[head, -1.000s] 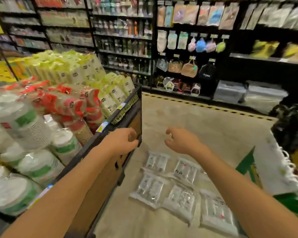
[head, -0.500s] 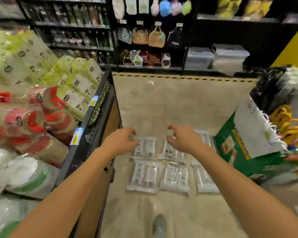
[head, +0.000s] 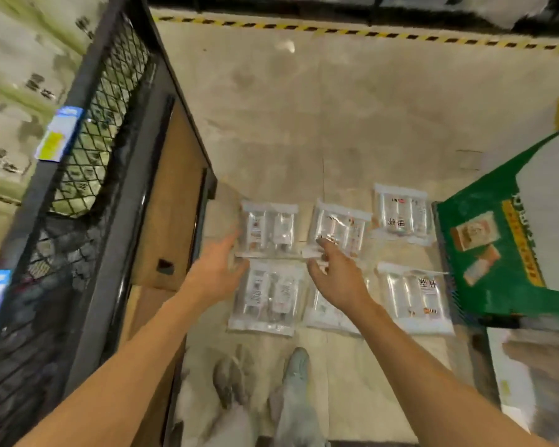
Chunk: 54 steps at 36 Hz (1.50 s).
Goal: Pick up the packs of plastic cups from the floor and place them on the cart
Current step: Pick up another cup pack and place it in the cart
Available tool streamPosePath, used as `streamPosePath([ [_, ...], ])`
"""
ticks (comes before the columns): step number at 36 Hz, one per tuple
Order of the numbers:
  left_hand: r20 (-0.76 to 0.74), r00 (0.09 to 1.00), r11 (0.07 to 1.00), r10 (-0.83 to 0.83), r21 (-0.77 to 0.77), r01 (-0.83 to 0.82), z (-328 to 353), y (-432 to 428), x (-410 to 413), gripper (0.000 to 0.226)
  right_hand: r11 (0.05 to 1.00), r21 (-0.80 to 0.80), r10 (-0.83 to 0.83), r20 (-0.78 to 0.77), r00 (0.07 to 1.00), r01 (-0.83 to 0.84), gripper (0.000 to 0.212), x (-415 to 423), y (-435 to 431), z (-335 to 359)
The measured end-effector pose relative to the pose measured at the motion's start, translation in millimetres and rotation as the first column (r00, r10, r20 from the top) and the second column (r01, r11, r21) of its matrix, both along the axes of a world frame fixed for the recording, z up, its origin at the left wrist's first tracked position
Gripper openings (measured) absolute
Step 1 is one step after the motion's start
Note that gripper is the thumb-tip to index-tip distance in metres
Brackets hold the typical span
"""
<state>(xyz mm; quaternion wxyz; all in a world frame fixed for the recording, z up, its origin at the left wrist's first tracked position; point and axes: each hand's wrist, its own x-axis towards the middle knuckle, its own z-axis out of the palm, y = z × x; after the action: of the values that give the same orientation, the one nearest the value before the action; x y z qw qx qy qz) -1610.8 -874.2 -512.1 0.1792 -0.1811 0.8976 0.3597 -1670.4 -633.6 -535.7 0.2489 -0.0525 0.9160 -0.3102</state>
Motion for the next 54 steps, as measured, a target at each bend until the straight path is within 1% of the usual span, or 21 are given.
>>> streamPosePath([
  [3, 0.036, 0.998, 0.997, 0.055, 0.054, -0.057, -84, -14, -14, 0.060, 0.998, -0.029, -0.062, 0.055, 0.997, 0.063, 0.057, -4, -8, -85],
  [5, 0.057, 0.995, 0.992, 0.087, 0.086, -0.091, -142, -24, -21, 0.064, 0.994, -0.034, -0.101, 0.079, 0.992, 0.104, 0.058, -4, -10, -144],
  [9, 0.081, 0.995, 0.990, 0.058, 0.120, -0.067, -264, -39, -21, 0.069, 0.989, -0.032, -0.139, 0.150, 0.979, 0.145, 0.060, 3, -11, -265],
  [12, 0.126, 0.992, 0.994, 0.026, 0.098, -0.039, -347, -45, -17, 0.074, 0.991, -0.023, -0.125, 0.166, 0.978, 0.131, 0.062, 10, -8, -349],
  [15, 0.165, 0.985, 0.985, 0.044, 0.160, -0.071, -429, -52, -11, 0.076, 0.988, -0.048, -0.137, 0.159, 0.978, 0.146, 0.066, 14, -5, -425],
  [18, 0.192, 0.981, 0.992, 0.032, 0.114, -0.055, -499, -50, -8, 0.076, 0.986, -0.060, -0.147, 0.143, 0.979, 0.157, 0.069, 16, -5, -495],
  [21, 0.212, 0.977, 0.994, 0.032, 0.096, -0.053, -559, -46, -2, 0.075, 0.984, -0.066, -0.158, 0.115, 0.981, 0.167, 0.072, 17, -4, -553],
  [24, 0.191, 0.982, 0.983, 0.012, 0.176, -0.046, -602, -42, 9, 0.071, 0.978, -0.094, -0.176, 0.118, 0.977, 0.187, 0.076, 21, -2, -594],
  [26, 0.156, 0.988, 0.979, 0.000, 0.202, -0.032, -615, -36, 13, 0.074, 0.977, -0.097, -0.179, 0.121, 0.976, 0.191, 0.078, 23, -1, -609],
  [28, 0.135, 0.990, 0.972, 0.039, 0.225, -0.069, -619, -31, 13, 0.077, 0.978, -0.071, -0.191, 0.090, 0.977, 0.198, 0.079, 22, -2, -612],
  [31, 0.107, 0.991, 0.961, 0.081, 0.254, -0.106, -607, -27, 11, 0.076, 0.975, -0.083, -0.200, 0.056, 0.978, 0.204, 0.079, 19, -2, -598],
  [33, 0.094, 0.992, 0.961, 0.083, 0.256, -0.104, -587, -26, 7, 0.076, 0.973, -0.100, -0.202, 0.068, 0.977, 0.208, 0.079, 15, -1, -579],
  [36, 0.078, 0.994, 0.965, 0.079, 0.243, -0.096, -535, -24, -4, 0.076, 0.967, -0.139, -0.207, 0.062, 0.976, 0.214, 0.078, 5, -1, -529],
  [39, 0.022, 0.997, 0.972, 0.076, 0.220, -0.079, -465, -21, -20, 0.075, 0.967, -0.157, -0.198, 0.021, 0.980, 0.199, 0.079, -14, 1, -461],
  [42, -0.047, 0.998, 0.981, 0.035, 0.191, -0.025, -381, -19, -41, 0.073, 0.959, -0.199, -0.208, -0.020, 0.978, 0.200, 0.078, -36, 3, -374],
  [44, -0.076, 0.996, 0.974, 0.040, 0.226, -0.022, -316, -20, -58, 0.072, 0.953, -0.226, -0.220, -0.053, 0.974, 0.203, 0.078, -52, 6, -305],
  [48, -0.156, 0.987, 0.975, -0.023, 0.216, 0.057, -172, -17, -91, 0.071, 0.951, -0.244, -0.224, -0.117, 0.968, 0.190, 0.077, -82, 18, -158],
  [54, -0.244, 0.962, 0.960, -0.126, 0.215, 0.180, 42, -5, -128, 0.075, 0.945, -0.262, -0.245, -0.164, 0.956, 0.197, 0.077, -111, 46, 68],
])
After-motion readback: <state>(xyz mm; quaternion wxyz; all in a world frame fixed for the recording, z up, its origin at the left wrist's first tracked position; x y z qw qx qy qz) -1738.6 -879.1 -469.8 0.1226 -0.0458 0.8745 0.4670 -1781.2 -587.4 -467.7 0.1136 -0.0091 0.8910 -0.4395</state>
